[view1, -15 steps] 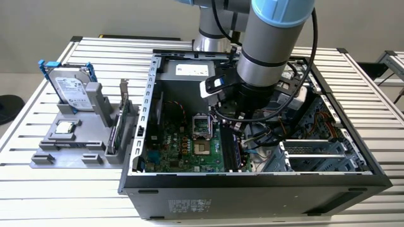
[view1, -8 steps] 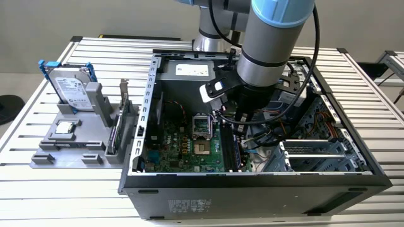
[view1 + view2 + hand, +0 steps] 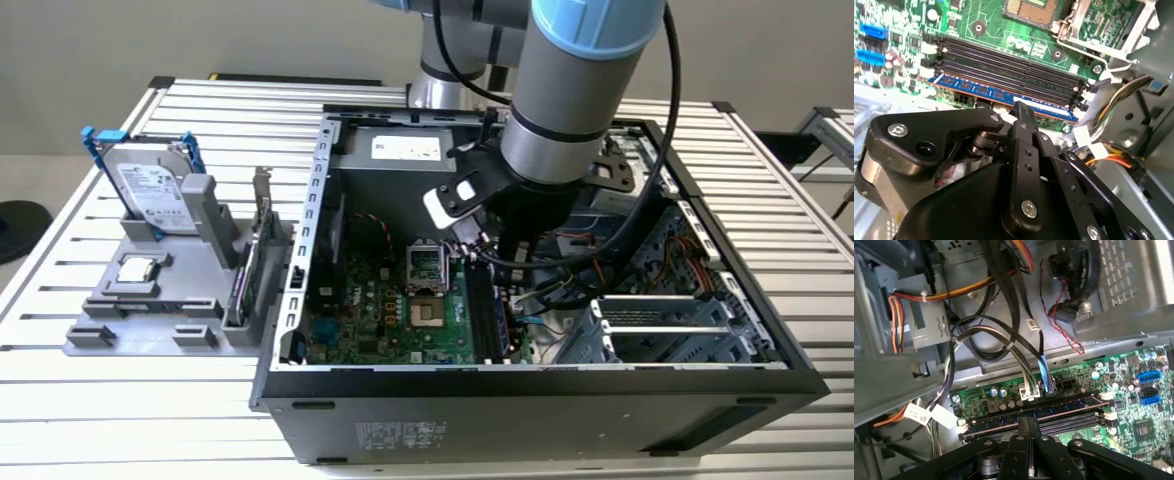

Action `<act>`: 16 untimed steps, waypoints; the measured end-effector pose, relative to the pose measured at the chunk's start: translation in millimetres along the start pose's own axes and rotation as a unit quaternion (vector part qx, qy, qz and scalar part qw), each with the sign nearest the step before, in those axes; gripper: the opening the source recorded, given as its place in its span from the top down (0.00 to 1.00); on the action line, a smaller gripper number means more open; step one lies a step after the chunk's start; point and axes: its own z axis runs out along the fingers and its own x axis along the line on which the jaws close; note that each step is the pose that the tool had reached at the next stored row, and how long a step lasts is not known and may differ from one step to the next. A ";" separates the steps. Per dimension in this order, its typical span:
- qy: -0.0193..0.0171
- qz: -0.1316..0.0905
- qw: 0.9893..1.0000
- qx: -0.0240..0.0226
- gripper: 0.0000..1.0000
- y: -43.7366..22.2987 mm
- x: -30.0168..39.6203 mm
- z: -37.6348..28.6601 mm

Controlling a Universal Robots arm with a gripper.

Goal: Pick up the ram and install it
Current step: 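Press down the ram until it locks into place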

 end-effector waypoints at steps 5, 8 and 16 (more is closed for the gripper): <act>0.001 -0.045 0.999 0.000 1.00 0.0 0.0 0.4; 0.001 -0.068 0.998 0.000 1.00 -0.1 0.1 0.6; 0.001 -0.085 0.996 0.000 1.00 0.0 1.3 2.2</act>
